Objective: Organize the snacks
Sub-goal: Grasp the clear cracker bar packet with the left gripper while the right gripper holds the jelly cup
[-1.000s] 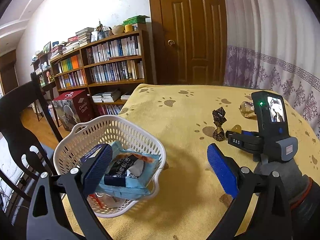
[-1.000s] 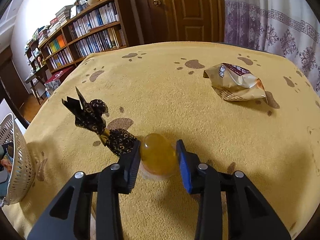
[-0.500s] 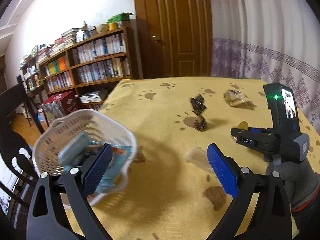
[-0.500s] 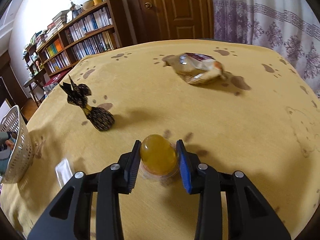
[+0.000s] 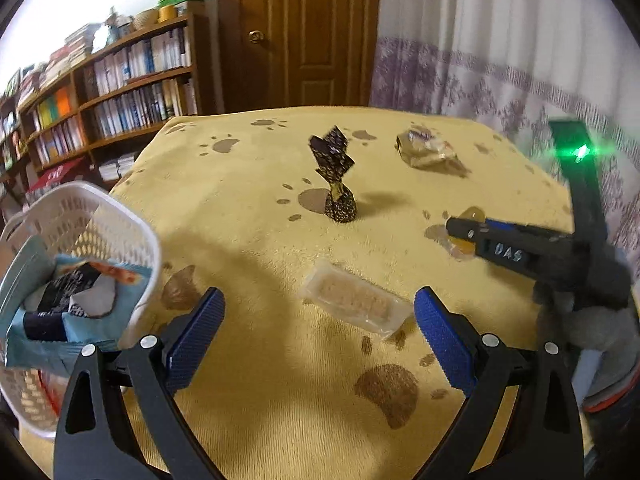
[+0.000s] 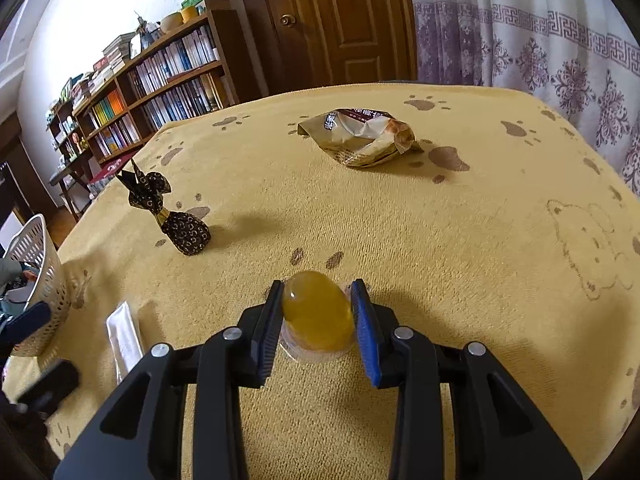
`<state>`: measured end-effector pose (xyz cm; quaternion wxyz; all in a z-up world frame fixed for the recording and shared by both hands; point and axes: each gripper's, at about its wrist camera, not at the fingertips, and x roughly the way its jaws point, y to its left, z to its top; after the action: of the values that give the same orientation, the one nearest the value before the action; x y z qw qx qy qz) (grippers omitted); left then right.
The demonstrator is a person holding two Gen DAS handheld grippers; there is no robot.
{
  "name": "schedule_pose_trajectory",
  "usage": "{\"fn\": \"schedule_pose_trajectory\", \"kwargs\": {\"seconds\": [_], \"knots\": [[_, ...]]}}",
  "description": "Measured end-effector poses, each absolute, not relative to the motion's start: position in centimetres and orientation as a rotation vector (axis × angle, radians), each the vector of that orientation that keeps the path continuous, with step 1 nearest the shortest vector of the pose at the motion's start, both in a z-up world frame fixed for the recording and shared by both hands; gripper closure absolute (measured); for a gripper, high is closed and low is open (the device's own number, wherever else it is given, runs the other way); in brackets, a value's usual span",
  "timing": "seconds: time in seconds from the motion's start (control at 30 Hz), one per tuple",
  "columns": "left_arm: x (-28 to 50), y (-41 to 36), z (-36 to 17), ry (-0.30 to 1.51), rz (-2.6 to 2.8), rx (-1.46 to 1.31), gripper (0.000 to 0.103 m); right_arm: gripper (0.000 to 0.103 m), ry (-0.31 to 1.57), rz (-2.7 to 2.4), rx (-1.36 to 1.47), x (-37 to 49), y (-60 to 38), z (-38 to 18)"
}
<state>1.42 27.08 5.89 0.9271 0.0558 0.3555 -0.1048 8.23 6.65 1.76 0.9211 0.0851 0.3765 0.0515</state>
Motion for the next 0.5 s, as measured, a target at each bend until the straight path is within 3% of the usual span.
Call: {"fn": "schedule_pose_trajectory", "kwargs": {"seconds": [0.5], "knots": [[5.4, 24.4, 3.1, 0.822, -0.261, 0.22, 0.006, 0.066, 0.777, 0.143, 0.239, 8.3, 5.9, 1.3]]}}
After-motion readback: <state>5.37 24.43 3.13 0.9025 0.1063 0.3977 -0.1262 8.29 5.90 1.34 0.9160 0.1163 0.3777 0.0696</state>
